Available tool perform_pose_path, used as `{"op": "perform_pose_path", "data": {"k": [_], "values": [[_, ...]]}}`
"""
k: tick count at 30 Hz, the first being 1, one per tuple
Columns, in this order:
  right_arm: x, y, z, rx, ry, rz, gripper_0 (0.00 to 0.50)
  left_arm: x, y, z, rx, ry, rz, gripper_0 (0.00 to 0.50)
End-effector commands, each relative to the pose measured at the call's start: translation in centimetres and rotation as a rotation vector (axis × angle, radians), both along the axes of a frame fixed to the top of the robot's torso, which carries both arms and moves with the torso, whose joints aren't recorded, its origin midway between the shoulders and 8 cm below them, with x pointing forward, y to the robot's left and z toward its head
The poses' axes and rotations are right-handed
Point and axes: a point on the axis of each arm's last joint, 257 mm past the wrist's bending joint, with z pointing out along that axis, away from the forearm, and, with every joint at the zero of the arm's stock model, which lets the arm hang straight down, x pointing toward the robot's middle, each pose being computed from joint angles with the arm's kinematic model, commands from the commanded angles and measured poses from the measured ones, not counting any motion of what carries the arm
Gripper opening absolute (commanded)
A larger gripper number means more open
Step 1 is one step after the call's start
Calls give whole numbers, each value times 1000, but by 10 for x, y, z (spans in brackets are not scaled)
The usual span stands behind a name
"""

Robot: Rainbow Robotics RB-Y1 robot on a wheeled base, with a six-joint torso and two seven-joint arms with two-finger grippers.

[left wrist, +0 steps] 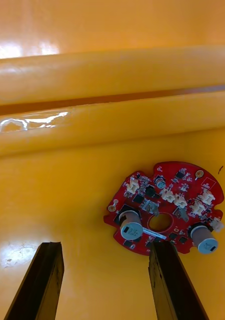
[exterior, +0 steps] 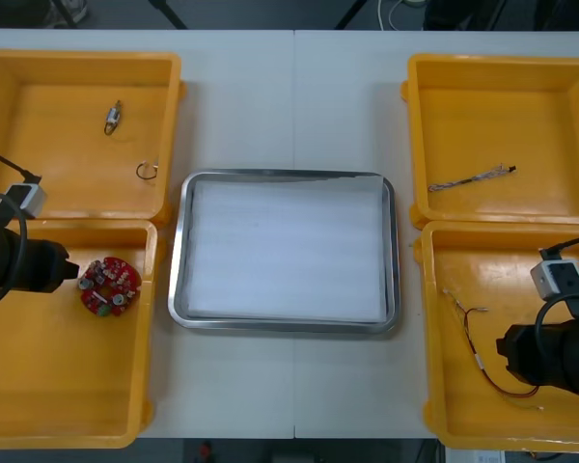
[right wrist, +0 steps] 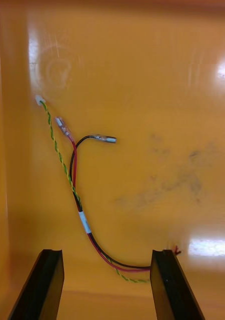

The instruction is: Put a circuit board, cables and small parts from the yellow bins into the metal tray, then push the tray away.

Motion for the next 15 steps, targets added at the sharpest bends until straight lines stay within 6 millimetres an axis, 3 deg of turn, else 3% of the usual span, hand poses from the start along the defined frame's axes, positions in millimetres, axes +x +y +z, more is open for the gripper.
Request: {"op": "perform_pose_path", "data": {"k": [1,15], "values": [[-5,14,-27,-16,26,78,500,-3,-6,-21,-6,7,-13,500],[-1,15,-78,-39,43,111,500,1,-15,-50,-16,2,-14,500]]}}
